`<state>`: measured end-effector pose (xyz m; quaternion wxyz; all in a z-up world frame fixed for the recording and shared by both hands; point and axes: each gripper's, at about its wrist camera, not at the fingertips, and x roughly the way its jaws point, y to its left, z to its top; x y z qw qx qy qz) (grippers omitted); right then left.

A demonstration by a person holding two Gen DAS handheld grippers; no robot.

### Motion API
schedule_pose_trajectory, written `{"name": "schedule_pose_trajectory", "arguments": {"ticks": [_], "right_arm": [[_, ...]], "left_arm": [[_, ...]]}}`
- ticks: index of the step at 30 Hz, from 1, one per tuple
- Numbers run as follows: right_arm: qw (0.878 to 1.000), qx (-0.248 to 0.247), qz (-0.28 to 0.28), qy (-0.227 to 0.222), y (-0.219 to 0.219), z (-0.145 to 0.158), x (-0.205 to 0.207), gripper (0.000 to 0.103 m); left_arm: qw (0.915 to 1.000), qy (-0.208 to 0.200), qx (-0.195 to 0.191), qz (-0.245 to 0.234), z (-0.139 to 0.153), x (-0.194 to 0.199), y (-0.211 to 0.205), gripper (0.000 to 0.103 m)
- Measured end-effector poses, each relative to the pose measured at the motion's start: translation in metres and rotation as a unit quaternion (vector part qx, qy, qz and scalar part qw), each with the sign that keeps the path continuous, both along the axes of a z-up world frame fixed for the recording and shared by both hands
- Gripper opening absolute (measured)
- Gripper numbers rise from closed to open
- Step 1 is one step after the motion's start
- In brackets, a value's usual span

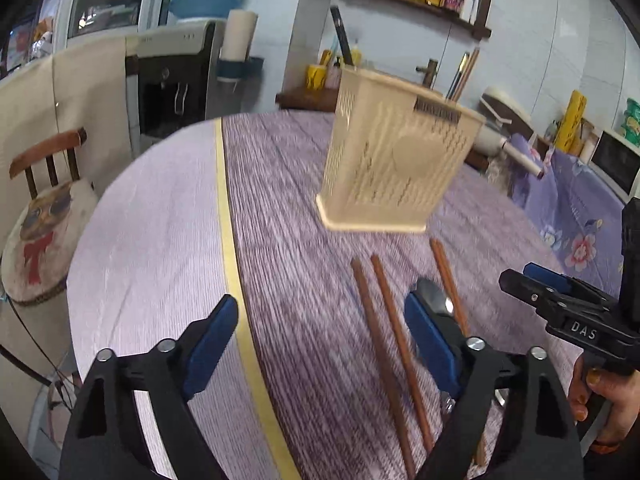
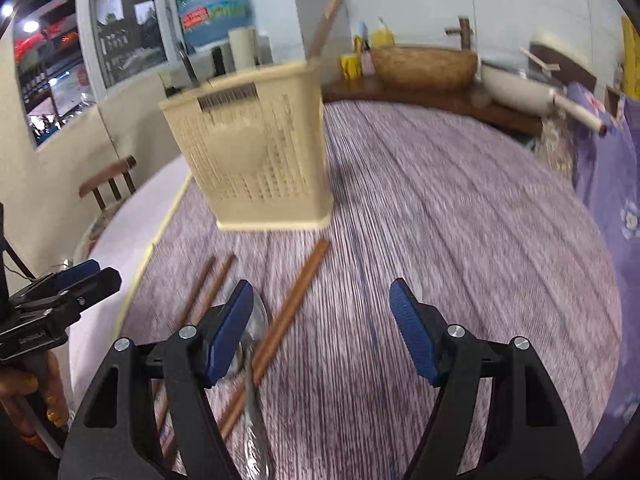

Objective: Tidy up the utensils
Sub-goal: 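Move both tools back down to the wooden chopsticks and spoons on the table, then grasp a wooden chopstick with the left tool while the right tool grasps another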

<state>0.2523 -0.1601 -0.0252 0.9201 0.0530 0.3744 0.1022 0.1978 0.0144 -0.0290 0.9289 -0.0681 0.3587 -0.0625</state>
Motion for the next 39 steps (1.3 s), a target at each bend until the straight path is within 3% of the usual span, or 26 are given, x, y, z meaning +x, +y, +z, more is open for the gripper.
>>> {"name": "schedule_pose_trajectory", "arguments": {"ticks": [4, 14, 20, 22, 29, 39], "right_arm": [[1.0, 0.005, -0.01, 0.027, -0.001, -0.014, 0.0, 0.063], [0.998, -0.033, 0.009, 0.061, 0.03, -0.027, 0.013, 0.057], [0.997, -0.041, -0.003, 0.067, 0.019, -0.028, 0.015, 0.054], [0.997, -0.026, -0.009, 0.07, 0.011, -0.027, 0.016, 0.047], [0.997, -0.029, -0.014, 0.073, 0.014, -0.027, 0.031, 0.039], [0.996, -0.033, -0.024, 0.075, 0.018, -0.027, 0.053, 0.022]], "left_arm": [[0.9997, 0.023, 0.0, -0.011, -0.012, -0.002, -0.004, 0.065], [0.9987, 0.036, 0.019, -0.029, -0.022, -0.002, -0.019, 0.062], [0.9984, 0.039, 0.025, -0.033, -0.023, -0.002, -0.02, 0.062], [0.9985, 0.037, 0.024, -0.033, -0.021, -0.002, -0.021, 0.062], [0.9978, 0.038, 0.034, -0.043, -0.021, 0.003, -0.032, 0.06], [0.994, 0.063, 0.07, -0.054, -0.03, 0.032, -0.049, 0.036]]}}
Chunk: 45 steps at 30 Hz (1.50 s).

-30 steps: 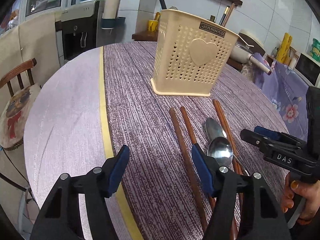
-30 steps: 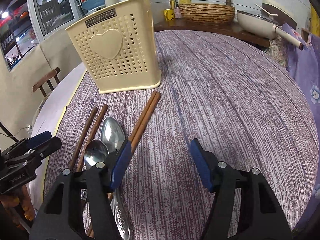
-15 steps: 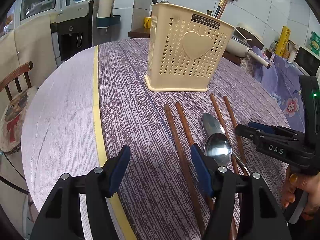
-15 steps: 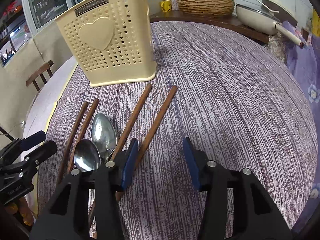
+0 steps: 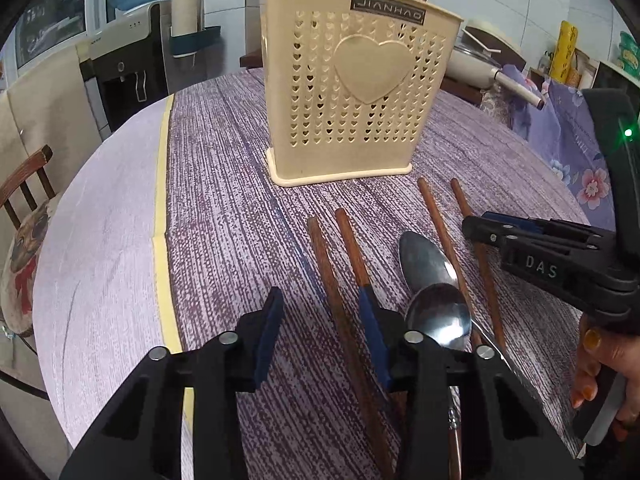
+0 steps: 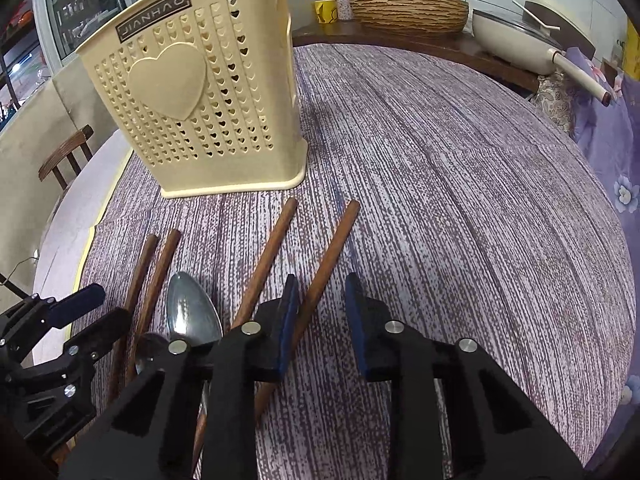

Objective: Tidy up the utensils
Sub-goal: 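Grasp a wooden chopstick with the left tool while the right tool grasps another, then carry both wooden chopsticks up and lower them into the cream holder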

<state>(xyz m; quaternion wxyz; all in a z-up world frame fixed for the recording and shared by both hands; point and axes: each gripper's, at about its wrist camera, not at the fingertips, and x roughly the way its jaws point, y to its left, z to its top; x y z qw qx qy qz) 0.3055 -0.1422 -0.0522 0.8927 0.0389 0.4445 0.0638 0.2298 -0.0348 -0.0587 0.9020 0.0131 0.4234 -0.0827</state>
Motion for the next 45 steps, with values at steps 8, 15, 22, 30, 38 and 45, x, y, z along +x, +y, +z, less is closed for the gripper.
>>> {"name": "schedule_pose_trajectory", "arguments": {"ticks": [8, 15, 22, 30, 38, 45], "right_arm": [[1.0, 0.012, -0.014, 0.008, 0.003, 0.001, 0.02, 0.015], [1.0, 0.015, -0.017, 0.006, 0.007, 0.001, 0.035, 0.01], [0.999, 0.037, -0.017, 0.01, -0.002, 0.002, 0.041, 0.008], [0.999, 0.05, -0.019, 0.003, -0.005, 0.001, 0.037, 0.008], [0.996, 0.086, -0.019, -0.028, -0.024, 0.019, 0.029, 0.008], [0.991, 0.096, -0.01, -0.09, -0.039, 0.056, 0.005, 0.008]], "left_arm": [[0.9994, 0.009, 0.033, -0.002, -0.001, 0.021, -0.01, 0.024], [0.9991, 0.009, 0.041, -0.001, -0.001, 0.028, -0.013, 0.01], [0.9994, 0.015, 0.03, 0.0, 0.0, 0.034, -0.011, 0.008], [0.9998, 0.02, 0.008, 0.001, 0.002, 0.035, -0.009, 0.008], [0.9997, -0.014, -0.017, 0.003, 0.023, 0.027, -0.003, 0.008], [0.9964, -0.067, -0.052, 0.001, 0.06, 0.013, 0.008, 0.008]]}}
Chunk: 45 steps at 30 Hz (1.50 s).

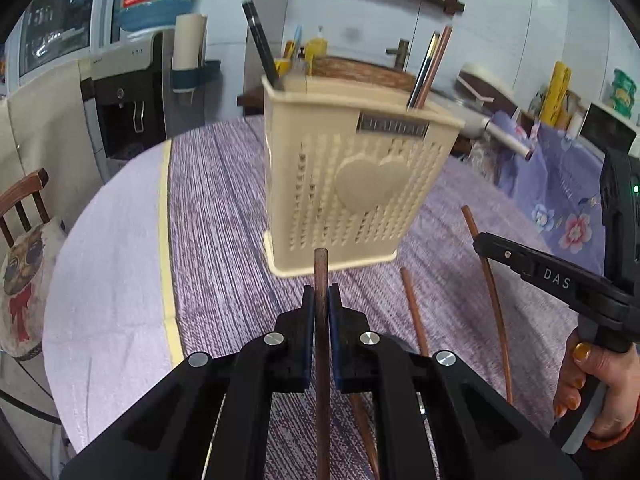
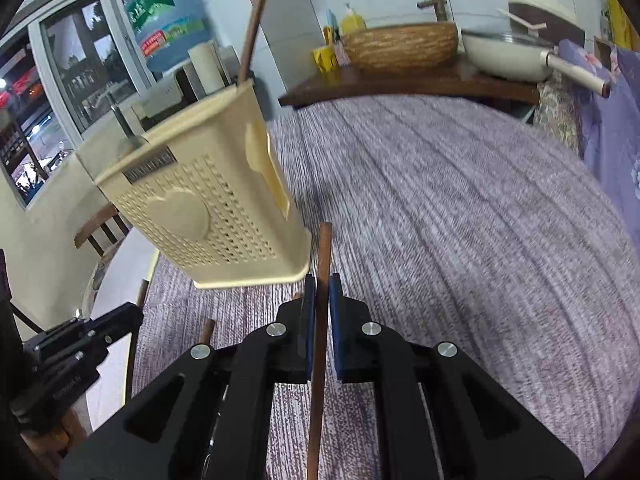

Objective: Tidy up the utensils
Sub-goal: 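Carry both wooden chopsticks up and lower them into the cream holder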

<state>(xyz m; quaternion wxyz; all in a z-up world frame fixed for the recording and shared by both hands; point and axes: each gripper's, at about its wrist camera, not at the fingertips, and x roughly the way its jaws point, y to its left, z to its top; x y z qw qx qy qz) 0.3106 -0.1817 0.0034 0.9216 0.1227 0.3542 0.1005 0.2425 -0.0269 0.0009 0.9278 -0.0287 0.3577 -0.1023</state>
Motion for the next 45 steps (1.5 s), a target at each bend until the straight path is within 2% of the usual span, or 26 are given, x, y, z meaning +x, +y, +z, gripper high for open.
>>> {"name": "schedule_pose_trajectory", "arguments": {"ticks": [10, 16, 28, 33, 40, 45], "right_arm": [[0.995, 0.007, 0.022, -0.1, -0.01, 0.07, -0.051, 0.008], [0.991, 0.021, 0.038, -0.126, -0.015, 0.097, -0.071, 0.008], [0.988, 0.025, 0.057, -0.139, -0.012, 0.108, -0.069, 0.008], [0.986, 0.021, 0.063, -0.154, -0.009, 0.122, -0.067, 0.008], [0.98, 0.011, 0.084, -0.178, 0.001, 0.157, -0.054, 0.008], [0.977, 0.025, 0.093, -0.191, 0.002, 0.194, -0.038, 0.008]], "left_arm": [[0.9962, -0.082, -0.031, -0.003, 0.058, -0.026, 0.01, 0.008], [0.9923, -0.118, -0.037, -0.005, 0.08, -0.037, 0.015, 0.008], [0.9896, -0.139, -0.035, -0.007, 0.092, -0.043, 0.018, 0.008], [0.988, -0.149, -0.039, -0.011, 0.101, -0.041, 0.017, 0.008], [0.984, -0.17, -0.046, -0.026, 0.129, -0.034, 0.015, 0.008], [0.9796, -0.19, -0.053, -0.039, 0.165, -0.022, 0.013, 0.008]]}}
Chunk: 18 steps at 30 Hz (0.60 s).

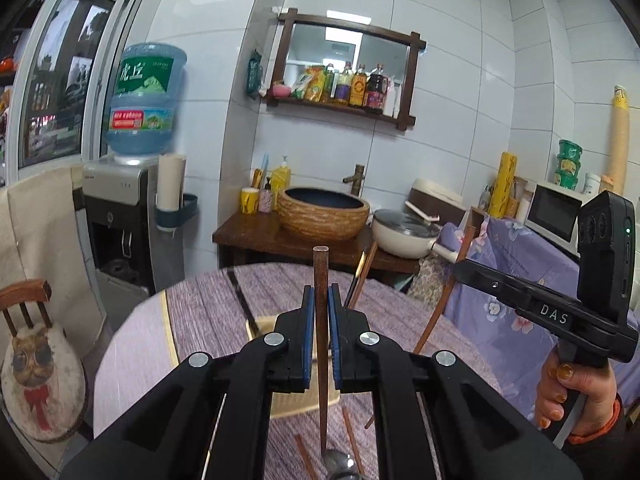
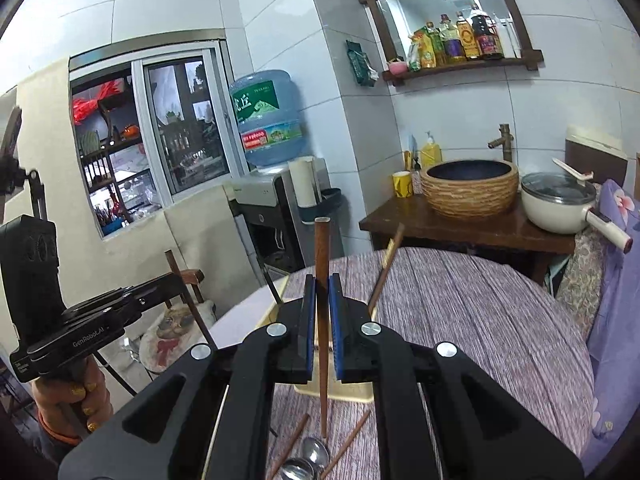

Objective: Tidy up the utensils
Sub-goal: 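Carry both wooden chopsticks up and lower them into the cream holder, then open both tools to release the chopsticks and lift away from the holder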

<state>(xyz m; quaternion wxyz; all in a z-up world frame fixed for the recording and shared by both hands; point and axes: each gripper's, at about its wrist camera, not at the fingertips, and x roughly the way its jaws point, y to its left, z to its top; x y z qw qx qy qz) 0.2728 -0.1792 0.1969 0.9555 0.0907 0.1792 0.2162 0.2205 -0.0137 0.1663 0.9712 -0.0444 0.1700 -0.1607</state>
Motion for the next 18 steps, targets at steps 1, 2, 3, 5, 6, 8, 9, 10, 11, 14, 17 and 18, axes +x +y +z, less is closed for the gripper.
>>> {"name": "schedule_pose_trajectory", "arguments": {"ticks": [1, 2, 3, 5, 6, 8, 9, 10, 11, 14, 17, 18], "right_arm": [[1.0, 0.004, 0.0, -0.007, 0.0, 0.012, 0.004, 0.008], [1.0, 0.006, -0.001, -0.013, 0.001, 0.021, 0.007, 0.008], [1.0, 0.008, -0.004, -0.021, 0.001, 0.032, 0.011, 0.008], [0.999, 0.006, -0.012, -0.036, 0.004, 0.05, 0.02, 0.008], [0.999, 0.004, -0.02, -0.044, 0.006, 0.059, 0.026, 0.008], [0.998, 0.005, -0.028, -0.049, 0.009, 0.068, 0.038, 0.008], [0.998, 0.003, -0.032, -0.051, 0.011, 0.069, 0.044, 0.008], [0.998, -0.001, -0.037, -0.051, 0.015, 0.068, 0.05, 0.008], [0.998, -0.004, -0.039, -0.049, 0.017, 0.065, 0.054, 0.008], [0.998, -0.018, -0.046, -0.039, 0.024, 0.044, 0.068, 0.008], [0.998, -0.03, -0.048, -0.027, 0.031, 0.02, 0.075, 0.008], [0.998, -0.032, -0.047, -0.02, 0.032, 0.013, 0.078, 0.008]], "left_arm": [[1.0, -0.009, 0.001, 0.003, 0.009, 0.002, -0.001, 0.008], [0.9998, -0.017, 0.001, 0.005, 0.019, 0.005, -0.001, 0.008], [0.9997, -0.023, -0.001, 0.006, 0.027, 0.008, -0.001, 0.008], [0.9993, -0.034, -0.005, 0.013, 0.044, 0.018, 0.0, 0.008], [0.9988, -0.043, -0.003, 0.022, 0.053, 0.024, -0.001, 0.008], [0.998, -0.051, 0.001, 0.037, 0.062, 0.035, -0.002, 0.008], [0.9975, -0.053, 0.005, 0.045, 0.064, 0.042, -0.004, 0.008], [0.9974, -0.053, 0.005, 0.049, 0.063, 0.048, -0.004, 0.008], [0.9974, -0.048, 0.007, 0.052, 0.06, 0.056, -0.005, 0.008], [0.9975, -0.035, 0.012, 0.06, 0.044, 0.069, -0.006, 0.008], [0.9976, -0.019, 0.019, 0.064, 0.017, 0.078, -0.008, 0.008], [0.9978, -0.013, 0.02, 0.063, 0.012, 0.08, -0.008, 0.008]]}}
